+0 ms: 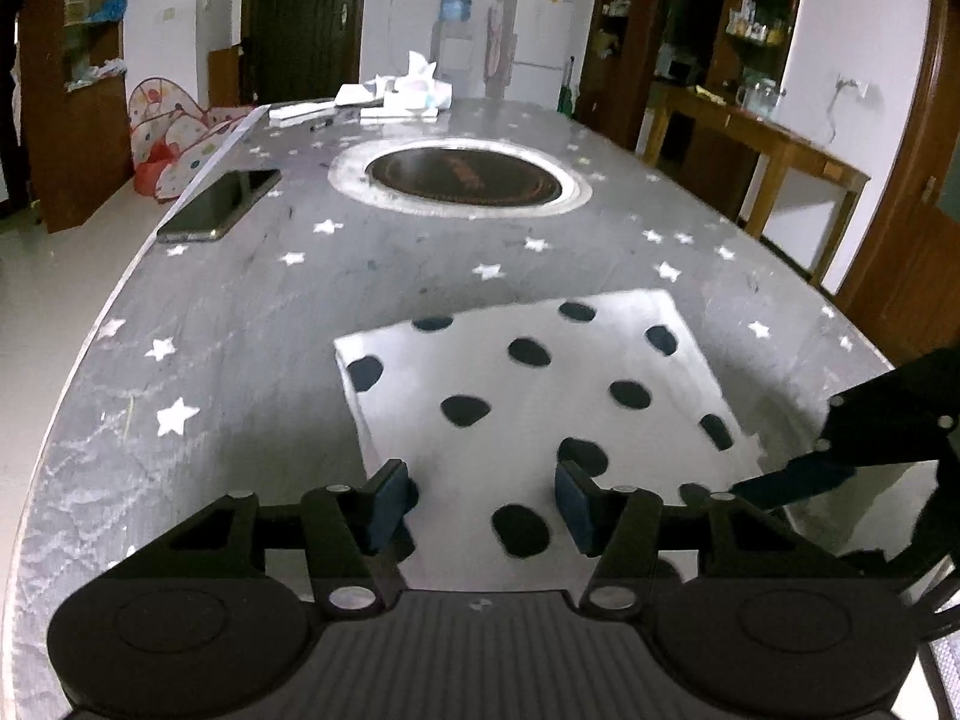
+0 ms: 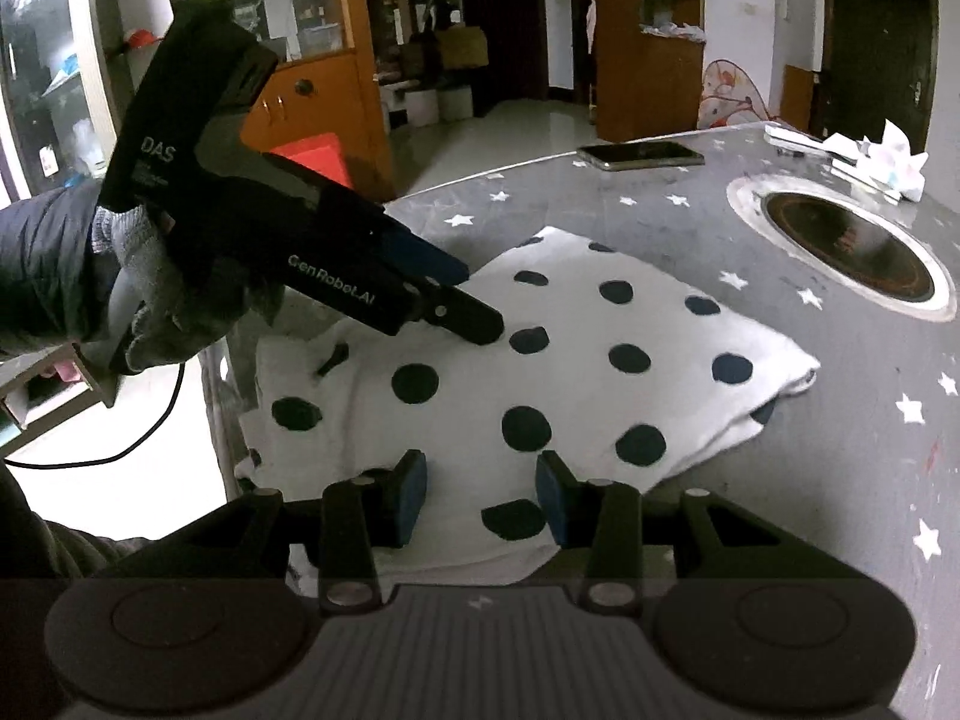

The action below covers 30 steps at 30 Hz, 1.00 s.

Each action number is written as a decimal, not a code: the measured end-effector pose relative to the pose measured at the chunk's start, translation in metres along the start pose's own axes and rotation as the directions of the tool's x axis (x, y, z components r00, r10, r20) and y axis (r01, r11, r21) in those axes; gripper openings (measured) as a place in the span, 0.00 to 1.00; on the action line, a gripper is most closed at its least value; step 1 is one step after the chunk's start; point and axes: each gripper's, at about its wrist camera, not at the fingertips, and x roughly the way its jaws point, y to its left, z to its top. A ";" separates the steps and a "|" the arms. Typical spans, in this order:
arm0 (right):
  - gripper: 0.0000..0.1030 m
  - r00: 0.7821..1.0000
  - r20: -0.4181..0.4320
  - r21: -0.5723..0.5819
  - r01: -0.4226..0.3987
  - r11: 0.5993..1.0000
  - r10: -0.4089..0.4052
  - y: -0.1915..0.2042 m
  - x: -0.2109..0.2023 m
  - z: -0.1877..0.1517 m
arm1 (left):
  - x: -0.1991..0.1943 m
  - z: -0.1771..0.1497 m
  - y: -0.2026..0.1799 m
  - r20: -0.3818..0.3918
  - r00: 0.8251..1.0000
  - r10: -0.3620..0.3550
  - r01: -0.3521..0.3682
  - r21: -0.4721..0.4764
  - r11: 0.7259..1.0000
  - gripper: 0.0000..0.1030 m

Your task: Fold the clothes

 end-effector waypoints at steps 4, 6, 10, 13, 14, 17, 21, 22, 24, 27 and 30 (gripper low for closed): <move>0.41 1.000 0.027 0.003 0.000 1.000 0.000 0.002 -0.009 0.003 | -0.004 -0.001 0.000 0.005 1.000 0.003 -0.003 -0.003 1.000 0.56; 0.41 0.999 0.046 0.000 -0.003 1.000 0.004 0.005 -0.015 0.006 | -0.006 -0.001 0.000 0.009 1.000 0.005 -0.005 -0.004 1.000 0.56; 0.43 0.999 0.044 -0.011 -0.016 1.000 0.016 0.011 -0.013 0.004 | -0.008 -0.002 -0.002 0.012 1.000 0.008 -0.008 -0.005 1.000 0.57; 0.43 0.999 0.035 -0.008 -0.012 1.000 0.013 0.013 -0.011 0.001 | -0.012 -0.002 -0.002 0.016 1.000 0.009 -0.009 -0.010 1.000 0.58; 0.43 0.999 0.032 -0.007 -0.011 1.000 0.011 0.014 -0.010 0.000 | -0.015 -0.002 -0.003 0.021 1.000 0.008 -0.008 -0.010 1.000 0.58; 0.46 0.999 0.052 -0.006 -0.003 1.000 0.003 0.015 -0.014 0.002 | -0.023 -0.002 -0.004 0.040 0.999 0.007 -0.006 -0.009 1.000 0.63; 0.46 0.999 0.048 -0.003 -0.003 1.000 0.003 0.019 -0.010 0.000 | -0.029 -0.006 -0.007 0.052 0.999 0.002 -0.001 -0.007 1.000 0.67; 0.46 0.999 0.036 -0.001 -0.004 1.000 0.004 0.021 -0.006 -0.003 | -0.029 -0.008 -0.008 0.047 0.999 0.002 -0.002 -0.005 1.000 0.67; 0.46 1.000 0.027 -0.002 0.000 1.000 0.000 0.023 -0.003 -0.006 | -0.030 -0.014 -0.009 0.034 0.999 0.005 -0.005 -0.003 1.000 0.68; 0.48 0.999 0.049 0.004 0.007 1.000 -0.007 0.021 -0.012 -0.002 | -0.035 -0.020 -0.008 0.029 1.000 0.003 -0.003 -0.013 1.000 0.72; 0.50 0.997 0.068 0.002 0.026 1.000 -0.026 0.016 -0.017 0.003 | -0.044 -0.024 -0.008 0.040 0.999 -0.008 0.009 -0.022 1.000 0.74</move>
